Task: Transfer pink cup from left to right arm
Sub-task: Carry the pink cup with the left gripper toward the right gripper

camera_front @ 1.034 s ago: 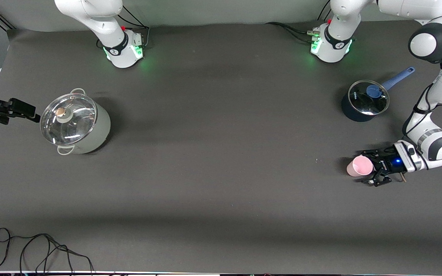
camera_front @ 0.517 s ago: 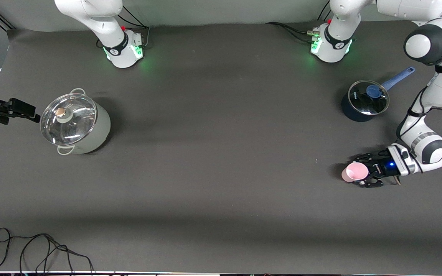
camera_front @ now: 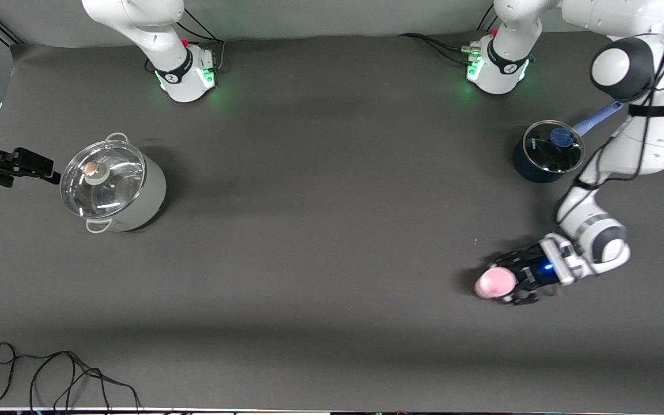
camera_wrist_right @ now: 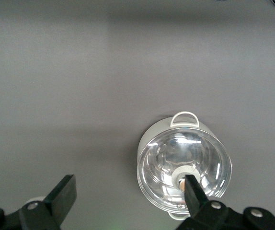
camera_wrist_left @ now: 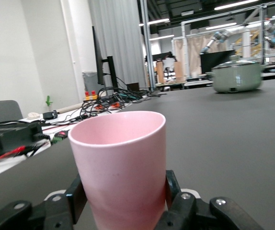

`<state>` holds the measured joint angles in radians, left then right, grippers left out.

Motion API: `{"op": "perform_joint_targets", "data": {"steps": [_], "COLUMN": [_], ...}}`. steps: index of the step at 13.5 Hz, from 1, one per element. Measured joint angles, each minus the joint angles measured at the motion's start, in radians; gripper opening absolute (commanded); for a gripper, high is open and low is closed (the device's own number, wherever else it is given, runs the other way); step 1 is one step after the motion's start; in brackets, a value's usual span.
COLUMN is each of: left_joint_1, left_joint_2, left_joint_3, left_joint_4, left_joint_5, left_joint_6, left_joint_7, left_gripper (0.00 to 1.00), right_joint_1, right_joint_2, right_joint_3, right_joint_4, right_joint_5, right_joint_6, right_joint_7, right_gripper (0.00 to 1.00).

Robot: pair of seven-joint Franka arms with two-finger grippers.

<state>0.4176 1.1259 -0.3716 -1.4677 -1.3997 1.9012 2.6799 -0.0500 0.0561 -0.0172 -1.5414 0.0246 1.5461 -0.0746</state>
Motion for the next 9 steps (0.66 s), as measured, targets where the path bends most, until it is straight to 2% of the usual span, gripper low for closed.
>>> {"op": "perform_joint_targets", "data": {"steps": [2, 5, 7, 9], "left_joint_1": [-0.068, -0.120, -0.146, -0.198], "left_joint_2": [0.001, 0.002, 0.001, 0.000], "left_joint_3": [-0.080, -0.230, -0.305, -0.349], "left_joint_4": [0.005, 0.035, 0.061, 0.103], "left_joint_5": [-0.081, -0.135, -0.167, -0.221], "left_joint_6": [0.143, 0.369, 0.466, 0.521], "left_joint_7": [0.000, -0.001, -0.001, -0.001], "left_gripper": [0.00, 0.00, 0.00, 0.00], "right_joint_1": [0.000, 0.000, 0.000, 0.000], "right_joint_2": [-0.001, -0.008, -0.026, -0.048], "right_joint_3": [0.000, 0.000, 0.000, 0.002], "right_joint_4": [0.001, 0.013, 0.020, 0.027], "right_joint_5": [0.000, 0.000, 0.000, 0.001], "right_joint_6": [0.001, 0.001, -0.012, -0.037], "right_joint_7": [0.005, 0.115, 0.236, 0.407], "right_gripper": [1.00, 1.00, 1.00, 1.00]}}
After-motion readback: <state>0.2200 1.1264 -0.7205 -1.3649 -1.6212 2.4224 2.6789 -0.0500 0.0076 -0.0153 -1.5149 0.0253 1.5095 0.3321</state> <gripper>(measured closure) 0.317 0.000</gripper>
